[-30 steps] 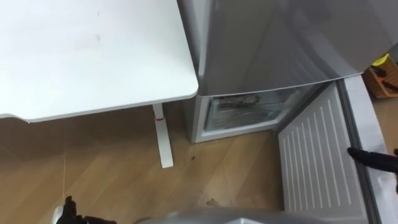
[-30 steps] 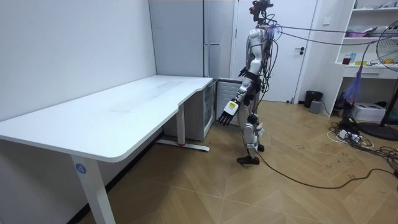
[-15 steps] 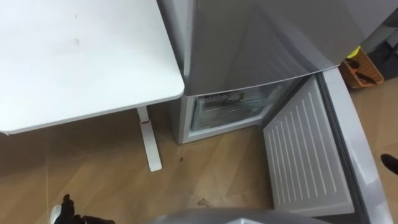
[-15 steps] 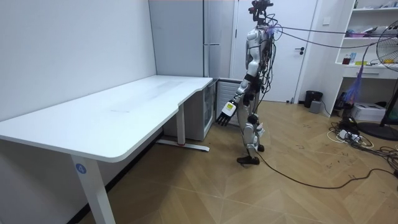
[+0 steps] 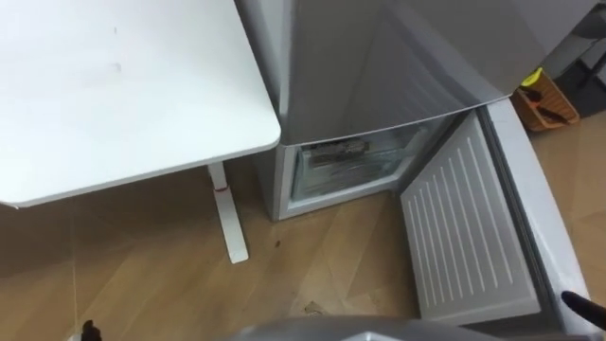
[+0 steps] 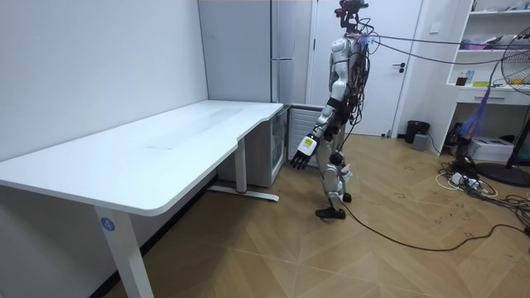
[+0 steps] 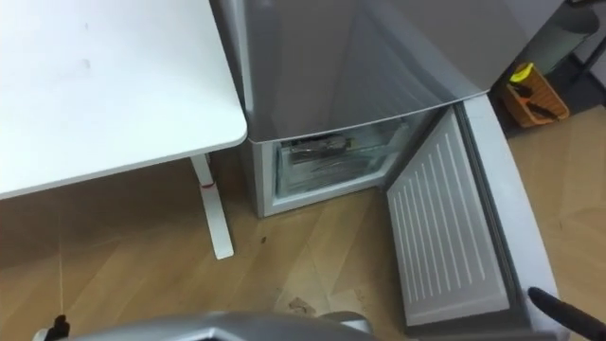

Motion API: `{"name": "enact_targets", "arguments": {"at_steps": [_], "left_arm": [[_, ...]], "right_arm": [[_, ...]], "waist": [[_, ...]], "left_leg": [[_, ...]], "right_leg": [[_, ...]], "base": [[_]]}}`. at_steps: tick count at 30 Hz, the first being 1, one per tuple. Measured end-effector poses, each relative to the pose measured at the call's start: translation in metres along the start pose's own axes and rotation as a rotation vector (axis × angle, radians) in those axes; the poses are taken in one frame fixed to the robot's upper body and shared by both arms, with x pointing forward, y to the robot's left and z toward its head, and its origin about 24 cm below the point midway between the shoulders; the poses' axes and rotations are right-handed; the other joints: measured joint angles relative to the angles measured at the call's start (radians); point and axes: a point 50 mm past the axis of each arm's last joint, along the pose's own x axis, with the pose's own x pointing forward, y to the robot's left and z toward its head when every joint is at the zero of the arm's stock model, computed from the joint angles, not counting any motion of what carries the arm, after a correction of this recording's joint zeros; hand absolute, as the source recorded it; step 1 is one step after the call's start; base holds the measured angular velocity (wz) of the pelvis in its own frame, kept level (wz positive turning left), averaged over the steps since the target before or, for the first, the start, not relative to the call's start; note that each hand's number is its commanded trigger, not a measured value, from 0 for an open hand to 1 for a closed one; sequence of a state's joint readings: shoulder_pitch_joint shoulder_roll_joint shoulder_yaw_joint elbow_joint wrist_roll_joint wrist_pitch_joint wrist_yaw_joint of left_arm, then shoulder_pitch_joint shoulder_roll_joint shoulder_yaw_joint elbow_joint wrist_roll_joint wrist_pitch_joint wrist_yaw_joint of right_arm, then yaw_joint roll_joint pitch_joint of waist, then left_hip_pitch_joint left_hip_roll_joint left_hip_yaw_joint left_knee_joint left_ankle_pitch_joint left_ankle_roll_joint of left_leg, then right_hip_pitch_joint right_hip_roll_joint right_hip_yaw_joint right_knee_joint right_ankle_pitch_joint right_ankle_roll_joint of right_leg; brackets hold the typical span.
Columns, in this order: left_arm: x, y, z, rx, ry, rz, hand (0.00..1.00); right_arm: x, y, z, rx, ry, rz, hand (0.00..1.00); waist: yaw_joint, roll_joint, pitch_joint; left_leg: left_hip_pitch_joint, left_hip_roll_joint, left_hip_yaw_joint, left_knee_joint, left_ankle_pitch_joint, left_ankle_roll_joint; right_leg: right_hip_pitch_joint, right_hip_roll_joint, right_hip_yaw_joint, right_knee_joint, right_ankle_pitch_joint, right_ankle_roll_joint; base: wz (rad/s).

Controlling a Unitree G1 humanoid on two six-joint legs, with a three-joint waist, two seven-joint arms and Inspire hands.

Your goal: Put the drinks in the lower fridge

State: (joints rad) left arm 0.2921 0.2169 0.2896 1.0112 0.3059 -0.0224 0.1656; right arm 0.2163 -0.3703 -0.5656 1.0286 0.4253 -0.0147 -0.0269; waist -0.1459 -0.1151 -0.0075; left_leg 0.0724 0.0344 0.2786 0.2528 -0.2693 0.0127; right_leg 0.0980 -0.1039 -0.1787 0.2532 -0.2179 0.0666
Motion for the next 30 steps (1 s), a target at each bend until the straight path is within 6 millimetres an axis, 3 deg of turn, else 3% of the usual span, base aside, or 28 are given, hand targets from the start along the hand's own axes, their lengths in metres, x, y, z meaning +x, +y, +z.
{"name": "enact_targets", "arguments": {"at_steps": [4,12,14,16,19,26,30], "left_arm": [[0.001,-0.002,0.005,0.015,-0.014,-0.013,0.00],[0.001,-0.006,-0.001,0.022,0.021,-0.066,0.00],[0.002,-0.007,0.003,0.020,0.012,-0.085,0.00],[0.003,-0.007,0.006,0.018,0.003,-0.087,0.00],[0.004,-0.010,0.011,0.032,-0.012,-0.092,0.00],[0.004,-0.026,0.033,0.103,-0.073,-0.146,0.00],[0.004,-0.033,0.041,0.131,-0.093,-0.167,0.00]], "right_arm": [[0.001,0.015,-0.001,-0.046,0.012,0.087,0.00],[0.001,0.022,-0.006,-0.049,0.030,0.117,0.00],[0.000,0.025,-0.007,-0.062,0.032,0.131,0.00],[0.000,0.027,-0.007,-0.075,0.033,0.135,0.00],[0.000,0.032,-0.007,-0.097,0.029,0.155,0.00],[-0.003,0.051,-0.006,-0.156,-0.005,0.221,0.00],[-0.014,0.065,-0.013,-0.169,-0.051,0.293,0.00]], "waist": [[0.018,0.003,0.0009],[0.058,0.005,0.0045],[0.062,0.002,0.0121],[0.066,0.001,0.0131],[0.070,0.010,0.0091],[0.068,0.025,0.0173],[0.069,0.040,0.0162]], "left_leg": [[0.007,0.008,0.028,0.001,-0.001,0.003],[0.027,0.022,0.072,-0.016,0.001,-0.001],[0.026,0.023,0.074,-0.020,0.002,-0.003],[0.025,0.024,0.077,-0.024,0.003,-0.004],[0.025,0.026,0.081,-0.031,0.004,-0.006],[0.023,0.034,0.080,-0.034,0.005,-0.007],[0.009,0.043,0.074,-0.035,0.007,-0.010]], "right_leg": [[-0.009,-0.006,-0.023,0.007,0.002,0.003],[-0.013,0.007,-0.019,-0.016,0.021,-0.003],[-0.015,0.009,-0.019,-0.018,0.024,-0.004],[-0.019,0.011,-0.018,-0.020,0.025,-0.005],[-0.027,0.017,-0.016,-0.030,0.033,-0.008],[-0.035,0.031,-0.015,-0.040,0.050,-0.015],[-0.045,0.047,-0.017,-0.068,0.079,-0.027]], "base": [[-0.23],[-0.17],[-0.11],[-0.08],[-0.16],[-0.15],[-0.25]]}}
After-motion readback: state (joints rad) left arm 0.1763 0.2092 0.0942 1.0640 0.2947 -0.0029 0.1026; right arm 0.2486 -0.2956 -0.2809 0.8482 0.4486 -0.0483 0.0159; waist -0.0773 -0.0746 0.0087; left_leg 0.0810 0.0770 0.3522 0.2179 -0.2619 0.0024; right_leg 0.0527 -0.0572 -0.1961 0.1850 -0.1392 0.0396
